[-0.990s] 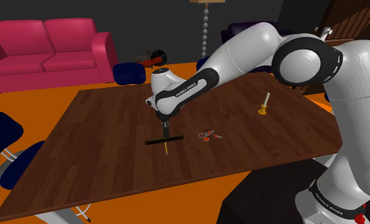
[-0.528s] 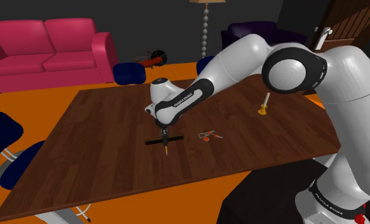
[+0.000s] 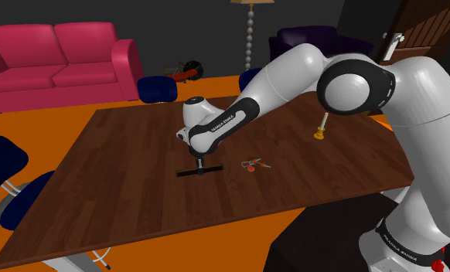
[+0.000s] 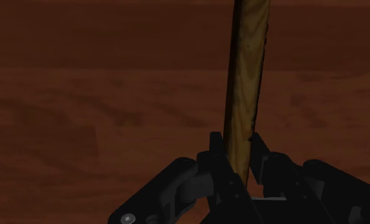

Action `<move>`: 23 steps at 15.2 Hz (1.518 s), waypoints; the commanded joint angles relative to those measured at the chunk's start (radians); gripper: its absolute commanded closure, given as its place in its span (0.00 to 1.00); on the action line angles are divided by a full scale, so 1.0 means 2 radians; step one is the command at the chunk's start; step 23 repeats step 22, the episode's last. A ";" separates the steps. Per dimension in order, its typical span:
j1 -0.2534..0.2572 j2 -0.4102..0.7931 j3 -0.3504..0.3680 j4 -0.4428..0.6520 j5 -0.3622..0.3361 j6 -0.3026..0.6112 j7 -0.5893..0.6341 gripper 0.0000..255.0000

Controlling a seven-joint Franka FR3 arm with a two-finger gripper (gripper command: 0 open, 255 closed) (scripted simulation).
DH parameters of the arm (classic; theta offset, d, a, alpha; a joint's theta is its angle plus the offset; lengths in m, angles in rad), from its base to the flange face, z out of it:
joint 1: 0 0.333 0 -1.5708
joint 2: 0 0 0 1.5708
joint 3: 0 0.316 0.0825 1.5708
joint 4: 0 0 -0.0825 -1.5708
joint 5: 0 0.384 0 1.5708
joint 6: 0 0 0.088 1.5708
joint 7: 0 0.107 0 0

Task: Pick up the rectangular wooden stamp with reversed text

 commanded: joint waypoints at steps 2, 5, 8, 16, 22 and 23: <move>0.000 0.001 0.000 0.000 0.000 0.001 0.000 1.00; 0.000 0.001 0.000 0.000 0.000 0.000 0.000 1.00; -0.001 -0.013 0.002 -0.002 0.002 -0.012 -0.001 1.00; -0.004 -0.048 0.006 -0.001 0.007 -0.047 -0.003 1.00; -0.006 -0.064 0.008 0.002 0.010 -0.066 -0.004 1.00; -0.006 -0.064 0.008 0.002 0.010 -0.066 -0.004 1.00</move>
